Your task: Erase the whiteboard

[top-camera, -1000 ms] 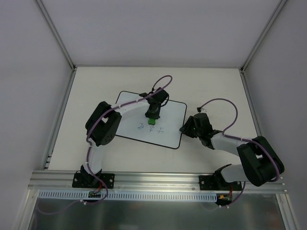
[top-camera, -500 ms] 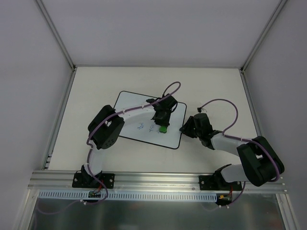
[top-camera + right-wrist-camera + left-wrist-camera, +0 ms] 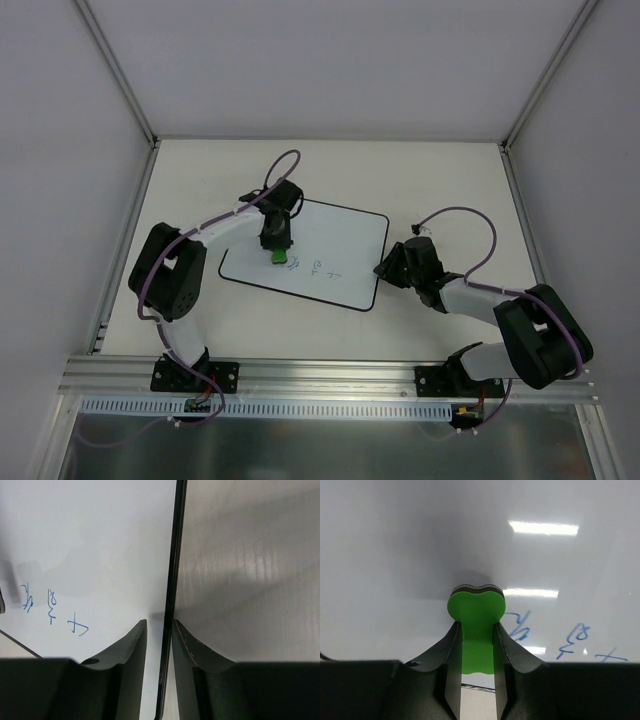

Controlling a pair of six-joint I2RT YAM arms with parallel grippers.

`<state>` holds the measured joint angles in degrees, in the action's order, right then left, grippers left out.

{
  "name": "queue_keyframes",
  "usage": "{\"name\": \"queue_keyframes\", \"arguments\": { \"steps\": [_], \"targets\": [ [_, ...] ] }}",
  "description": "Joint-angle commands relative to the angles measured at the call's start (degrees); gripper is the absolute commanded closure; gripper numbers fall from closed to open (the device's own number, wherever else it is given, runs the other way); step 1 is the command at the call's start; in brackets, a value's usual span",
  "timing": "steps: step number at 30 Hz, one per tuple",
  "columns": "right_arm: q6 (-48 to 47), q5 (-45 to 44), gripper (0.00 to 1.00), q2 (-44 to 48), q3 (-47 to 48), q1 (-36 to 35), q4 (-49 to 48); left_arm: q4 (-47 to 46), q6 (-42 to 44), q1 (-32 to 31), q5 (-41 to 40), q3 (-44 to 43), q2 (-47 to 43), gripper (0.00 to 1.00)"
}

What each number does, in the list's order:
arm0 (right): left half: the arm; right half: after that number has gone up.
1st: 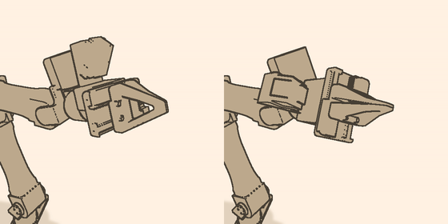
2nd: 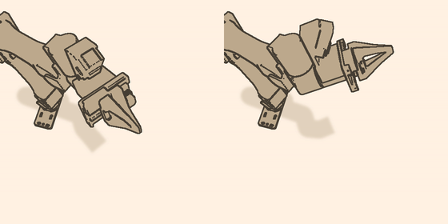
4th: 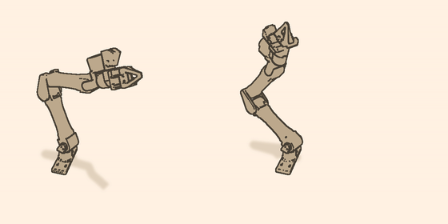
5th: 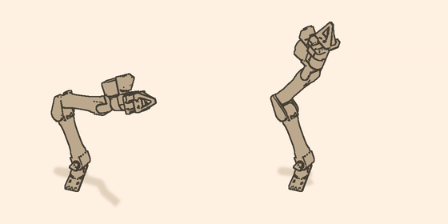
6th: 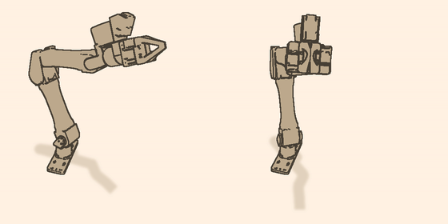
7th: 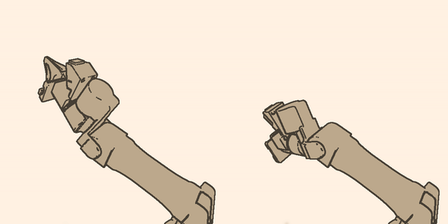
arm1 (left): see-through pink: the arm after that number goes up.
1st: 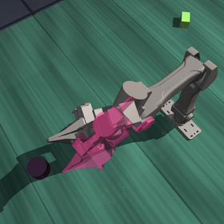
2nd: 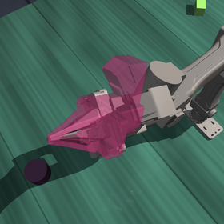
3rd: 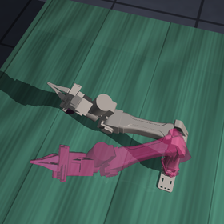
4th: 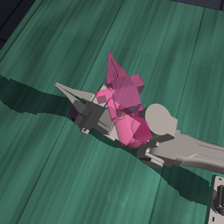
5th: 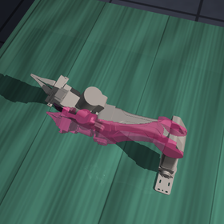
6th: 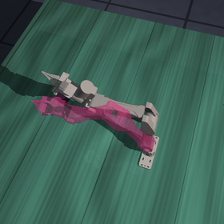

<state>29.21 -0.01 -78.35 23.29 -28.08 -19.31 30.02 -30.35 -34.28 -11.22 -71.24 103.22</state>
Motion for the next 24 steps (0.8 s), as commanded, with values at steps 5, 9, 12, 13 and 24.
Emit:
{"name": "queue_keyframes", "arguments": {
  "steps": [5,9,12,13,24],
  "targets": [
    [-1.17,-1.84,0.68,-4.53,-3.69,-0.58,10.96,-1.63,0.91,4.84,-2.40,5.41,-2.68,1.00],
    [-1.00,-1.40,0.68,-5.15,-3.78,-0.66,10.52,-4.00,-0.59,4.75,0.41,7.43,0.22,1.00],
    [-0.91,-1.31,0.68,-5.41,-3.95,-0.66,10.08,-4.97,-1.73,3.26,2.26,7.61,2.24,1.00],
    [-0.82,-1.22,0.68,-5.50,-3.95,-0.66,10.08,-5.06,-2.25,2.39,2.43,7.44,2.77,1.00],
    [0.05,-0.69,0.68,-5.59,-4.13,-0.66,9.20,-4.88,-6.30,-17.82,10.61,-6.88,15.78,1.00]
  ]
}}
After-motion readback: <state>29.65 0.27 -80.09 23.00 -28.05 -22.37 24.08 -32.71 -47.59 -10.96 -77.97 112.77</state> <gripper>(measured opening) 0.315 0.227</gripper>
